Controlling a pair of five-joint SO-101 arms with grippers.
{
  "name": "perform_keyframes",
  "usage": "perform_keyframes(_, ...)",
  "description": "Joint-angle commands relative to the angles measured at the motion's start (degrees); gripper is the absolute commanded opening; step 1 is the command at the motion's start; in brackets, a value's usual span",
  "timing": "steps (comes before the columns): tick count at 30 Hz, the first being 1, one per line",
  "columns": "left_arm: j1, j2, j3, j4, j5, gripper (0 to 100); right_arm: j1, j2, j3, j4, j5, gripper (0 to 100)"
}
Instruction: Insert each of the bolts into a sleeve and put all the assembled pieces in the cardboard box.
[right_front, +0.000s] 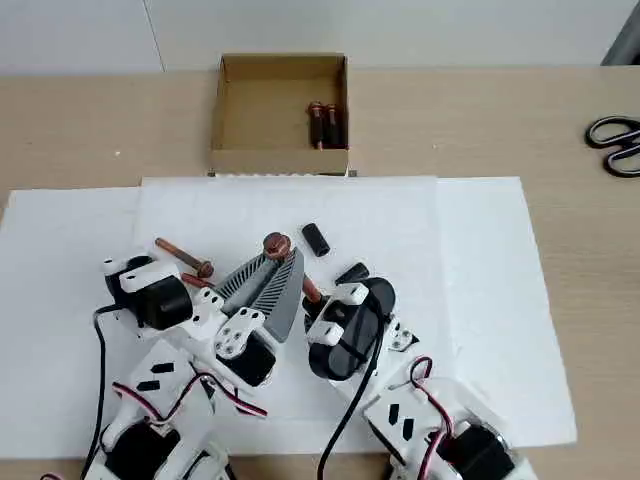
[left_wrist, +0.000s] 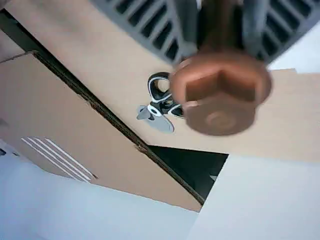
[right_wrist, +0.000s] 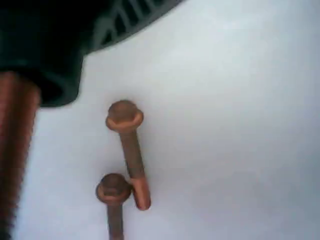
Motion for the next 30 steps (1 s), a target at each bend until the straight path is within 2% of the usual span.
perform_keyframes(1, 0.7, -0.1, 0.8, 0.6, -0.3, 1, 0.0, -0.4, -3.4, -2.7, 0.8, 0.3)
perform_keyframes(5, 0.7, -0.1, 2.1, 0.6, -0.3, 1, 0.0, -0.4, -3.4, -2.6, 0.8, 0.3)
perform_keyframes(10, 0.7, -0.1, 2.1, 0.5, -0.3, 1, 3.7, -0.4, -3.4, -2.6, 0.7, 0.3)
perform_keyframes(26, 1.1, 0.0, 3.2, 0.9, -0.2, 1, 3.6, -0.4, -3.6, -4.4, 0.8, 0.3)
perform_keyframes(30, 5.3, -0.1, 5.1, 2.7, -0.2, 1, 3.6, -0.4, -3.4, -6.2, 0.8, 0.3)
